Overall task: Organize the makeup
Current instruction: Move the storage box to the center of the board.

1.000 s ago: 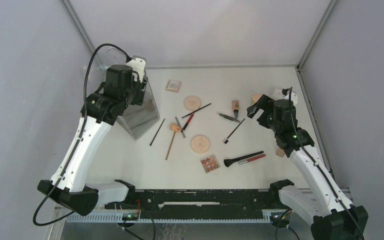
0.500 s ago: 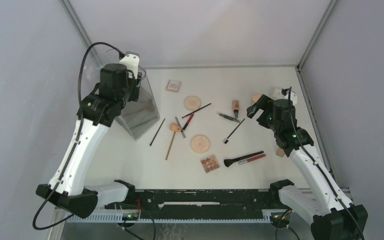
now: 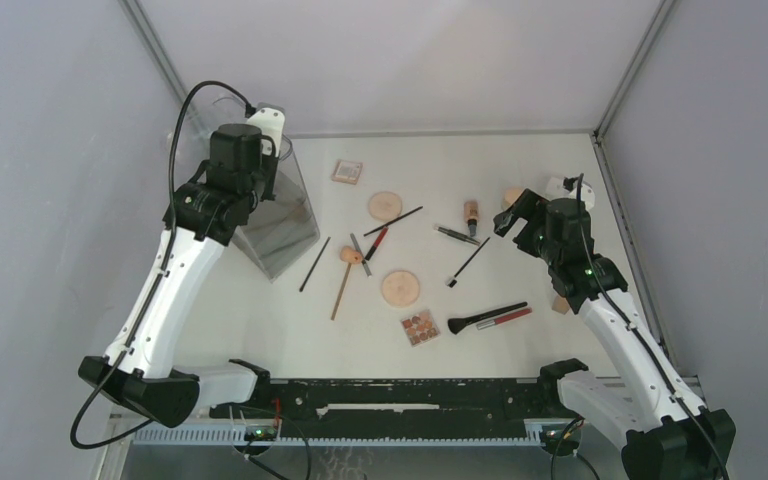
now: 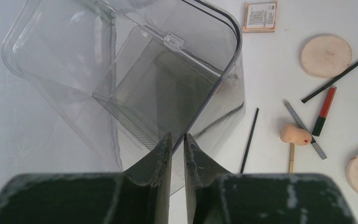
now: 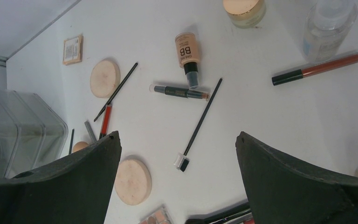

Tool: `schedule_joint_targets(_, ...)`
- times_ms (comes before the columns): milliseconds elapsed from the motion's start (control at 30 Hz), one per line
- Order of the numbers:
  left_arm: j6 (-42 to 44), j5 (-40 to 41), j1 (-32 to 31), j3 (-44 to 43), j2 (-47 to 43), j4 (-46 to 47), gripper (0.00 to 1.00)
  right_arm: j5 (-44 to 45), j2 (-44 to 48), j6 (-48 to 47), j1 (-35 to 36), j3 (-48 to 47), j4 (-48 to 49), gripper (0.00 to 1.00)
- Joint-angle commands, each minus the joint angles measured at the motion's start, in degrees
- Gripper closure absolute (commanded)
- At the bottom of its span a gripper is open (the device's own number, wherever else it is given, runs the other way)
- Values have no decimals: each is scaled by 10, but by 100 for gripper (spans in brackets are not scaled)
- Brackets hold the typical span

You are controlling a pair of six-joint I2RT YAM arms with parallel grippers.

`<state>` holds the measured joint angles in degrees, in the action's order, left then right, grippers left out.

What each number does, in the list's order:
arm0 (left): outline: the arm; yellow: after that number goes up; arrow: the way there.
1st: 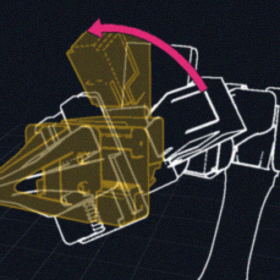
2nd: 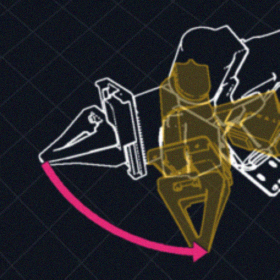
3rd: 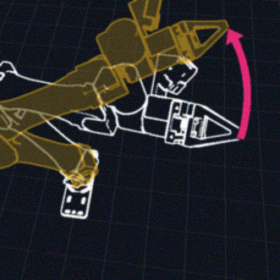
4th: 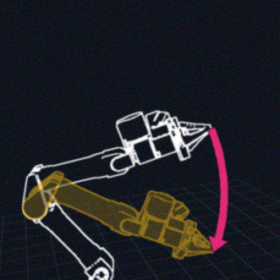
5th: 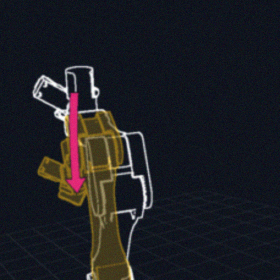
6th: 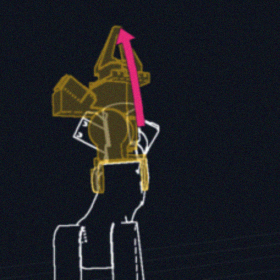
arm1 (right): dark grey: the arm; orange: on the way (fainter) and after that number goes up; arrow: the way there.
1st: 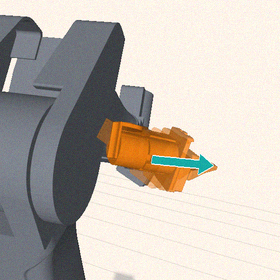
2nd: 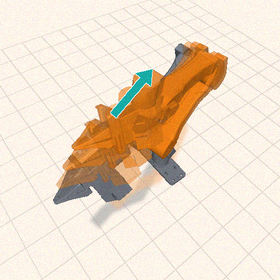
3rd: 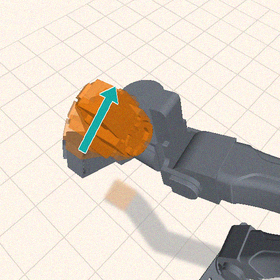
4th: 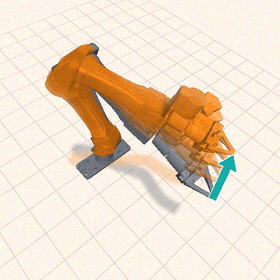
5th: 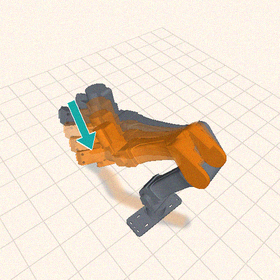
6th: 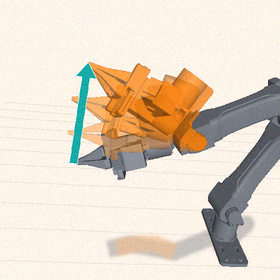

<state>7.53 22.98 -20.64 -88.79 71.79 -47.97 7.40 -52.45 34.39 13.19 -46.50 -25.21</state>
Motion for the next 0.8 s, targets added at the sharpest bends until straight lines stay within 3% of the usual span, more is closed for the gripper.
schedule_joint_targets(0, 1, 0, 1, 10, -5, 12, 76, 4, 5, 2, -1, -3, 9, 2)
schedule_joint_targets(100, 5, 10, 3, 10, -1, 14, 62, 5, 5, 1, -2, -3, 9, 2)
schedule_joint_targets(167, 6, 1, 10, 9, 2, 13, 61, 6, 5, 1, -1, -3, 9, 1)
schedule_joint_targets(433, -3, -53, 26, 7, 5, -4, 77, 8, 5, 0, -2, -3, 9, 2)
schedule_joint_targets(600, -11, -63, 26, -1, 13, -12, 98, 6, 4, -1, -2, -3, 12, 2)
schedule_joint_targets(767, -50, -57, 26, -23, 25, 0, 100, 6, 4, -1, -2, -3, 11, 2)
